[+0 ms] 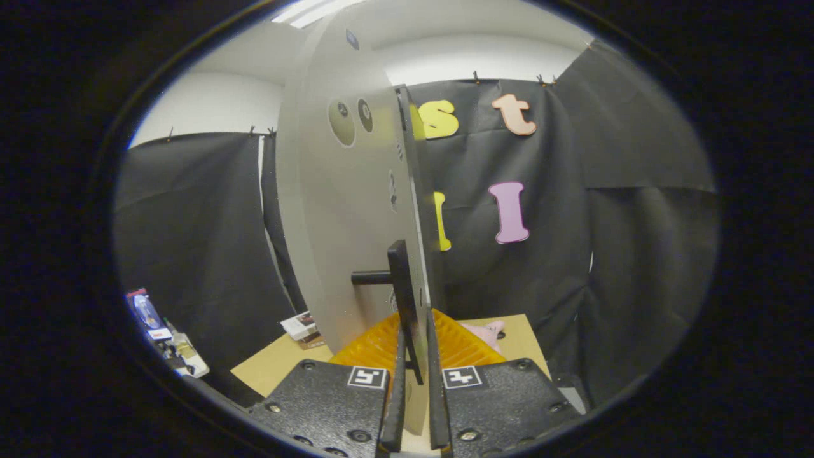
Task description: Open the shoe cabinet door, grab the shoes and put them into the shoe cabinet, then close the shoe cabinet door.
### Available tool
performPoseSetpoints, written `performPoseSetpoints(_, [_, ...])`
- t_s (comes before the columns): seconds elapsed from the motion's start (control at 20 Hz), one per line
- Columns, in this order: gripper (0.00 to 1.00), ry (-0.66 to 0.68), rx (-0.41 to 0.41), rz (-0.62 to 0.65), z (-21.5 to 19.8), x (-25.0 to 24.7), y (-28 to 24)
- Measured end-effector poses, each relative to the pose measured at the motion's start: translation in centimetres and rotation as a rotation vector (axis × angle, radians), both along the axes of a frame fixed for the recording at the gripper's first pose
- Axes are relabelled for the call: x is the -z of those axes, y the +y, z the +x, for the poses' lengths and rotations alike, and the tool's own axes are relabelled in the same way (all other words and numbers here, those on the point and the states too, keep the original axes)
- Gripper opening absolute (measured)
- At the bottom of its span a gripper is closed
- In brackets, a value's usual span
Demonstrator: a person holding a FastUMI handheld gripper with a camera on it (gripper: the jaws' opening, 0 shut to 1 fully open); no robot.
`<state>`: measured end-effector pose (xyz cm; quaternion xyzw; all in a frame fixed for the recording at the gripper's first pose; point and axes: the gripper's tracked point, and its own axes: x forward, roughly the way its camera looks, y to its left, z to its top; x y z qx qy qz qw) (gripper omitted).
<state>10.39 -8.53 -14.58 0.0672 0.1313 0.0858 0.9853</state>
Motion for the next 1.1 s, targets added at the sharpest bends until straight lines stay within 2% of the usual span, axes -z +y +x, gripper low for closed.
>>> performPoseSetpoints(0.1, [0.19, -0.005, 0.049, -0.013, 0.7, 0.0, -1.0])
performPoseSetpoints(0.3, [0.19, 0.012, 0.071, -0.012, 0.0, 0.2, -0.8])
performPoseSetpoints(0.6, [0.21, -0.032, 0.159, -0.05, -0.1, -0.5, -2.1])
performPoseSetpoints(0.7, [0.48, -0.049, 0.218, -0.059, 0.0, -0.7, -2.7])
performPoseSetpoints(0.85, [0.88, -0.039, 0.254, -0.071, -0.8, -0.5, -2.8])
performPoseSetpoints(0.95, [0.9, -0.044, 0.24, -0.054, -1.1, -0.5, -2.0])
performPoseSetpoints(1.05, [0.98, -0.035, 0.249, -0.049, -1.6, -0.2, -1.5])
performPoseSetpoints(1.1, [0.98, -0.032, 0.256, -0.053, -1.9, -0.1, -1.4])
